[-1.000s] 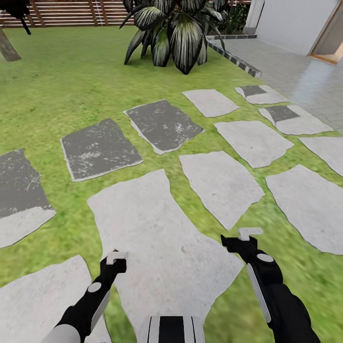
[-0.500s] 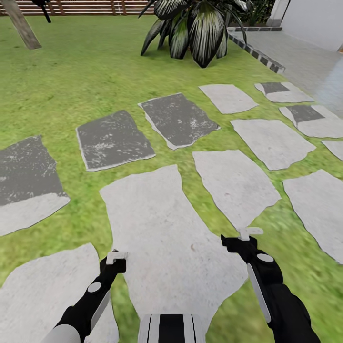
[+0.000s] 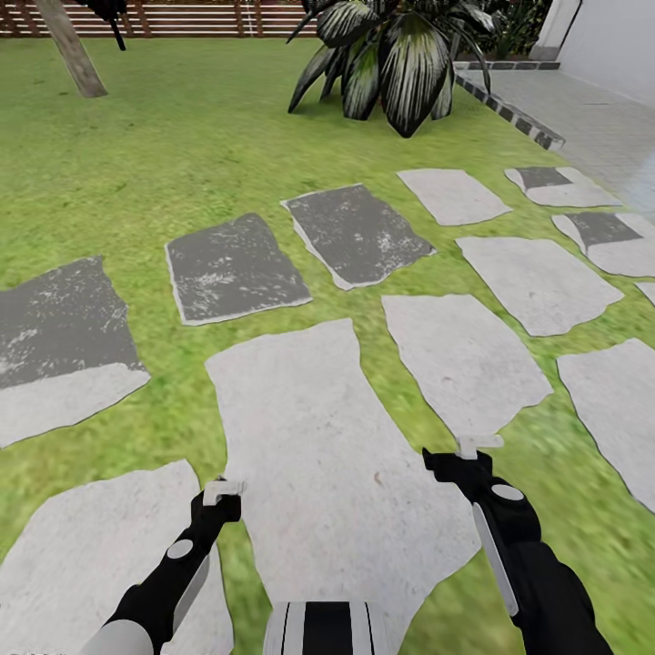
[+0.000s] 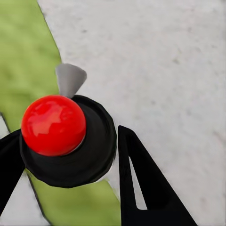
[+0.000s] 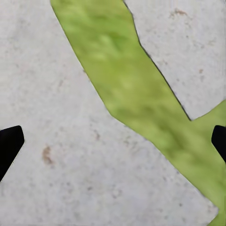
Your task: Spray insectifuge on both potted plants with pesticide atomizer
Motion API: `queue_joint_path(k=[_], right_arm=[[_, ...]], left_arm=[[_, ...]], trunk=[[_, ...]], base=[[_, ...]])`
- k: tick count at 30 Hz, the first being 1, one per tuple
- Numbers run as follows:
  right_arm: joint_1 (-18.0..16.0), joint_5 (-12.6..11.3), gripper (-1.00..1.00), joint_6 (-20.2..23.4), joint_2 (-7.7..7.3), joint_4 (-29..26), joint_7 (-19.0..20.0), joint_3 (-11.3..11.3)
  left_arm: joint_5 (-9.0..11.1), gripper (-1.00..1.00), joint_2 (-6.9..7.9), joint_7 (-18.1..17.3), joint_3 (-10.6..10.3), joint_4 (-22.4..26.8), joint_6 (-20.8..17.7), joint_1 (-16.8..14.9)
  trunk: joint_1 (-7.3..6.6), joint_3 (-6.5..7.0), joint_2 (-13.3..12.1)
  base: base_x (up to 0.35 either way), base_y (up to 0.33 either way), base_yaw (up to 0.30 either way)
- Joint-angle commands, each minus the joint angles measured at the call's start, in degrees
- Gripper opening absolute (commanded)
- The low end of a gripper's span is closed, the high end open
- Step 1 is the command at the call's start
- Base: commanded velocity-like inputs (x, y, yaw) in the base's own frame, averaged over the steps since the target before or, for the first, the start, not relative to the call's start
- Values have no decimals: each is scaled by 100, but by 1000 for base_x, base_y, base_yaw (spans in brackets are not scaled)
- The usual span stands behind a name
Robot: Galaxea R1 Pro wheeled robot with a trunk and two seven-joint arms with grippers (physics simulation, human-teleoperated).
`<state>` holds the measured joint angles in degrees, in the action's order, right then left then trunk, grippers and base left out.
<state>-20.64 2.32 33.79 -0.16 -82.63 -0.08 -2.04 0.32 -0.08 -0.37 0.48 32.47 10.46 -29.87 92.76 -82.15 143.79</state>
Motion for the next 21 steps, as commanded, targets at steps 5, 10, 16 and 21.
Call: queue_joint_path(k=[5, 10, 16, 21], right_arm=[[-1, 22, 100, 31, -1, -2, -1, 17], [-2, 22, 100, 31, -1, 1, -4, 24], [-2, 22, 100, 31, -1, 1, -3, 27], [-2, 22, 100, 31, -1, 1, -6, 28]], left_arm=[[3, -100, -6, -14, 5, -4, 18, -2], [3, -100, -2, -15, 5, -4, 18, -2], [3, -100, -1, -15, 5, 3, 18, -2], [3, -100, -1, -15, 5, 4, 18, -2]], trunk=[[-1, 38, 1], [-1, 78, 1], [-1, 128, 1], [-1, 169, 1]], base=[[0, 0, 122], [0, 0, 158], [0, 0, 165], [0, 0, 165]])
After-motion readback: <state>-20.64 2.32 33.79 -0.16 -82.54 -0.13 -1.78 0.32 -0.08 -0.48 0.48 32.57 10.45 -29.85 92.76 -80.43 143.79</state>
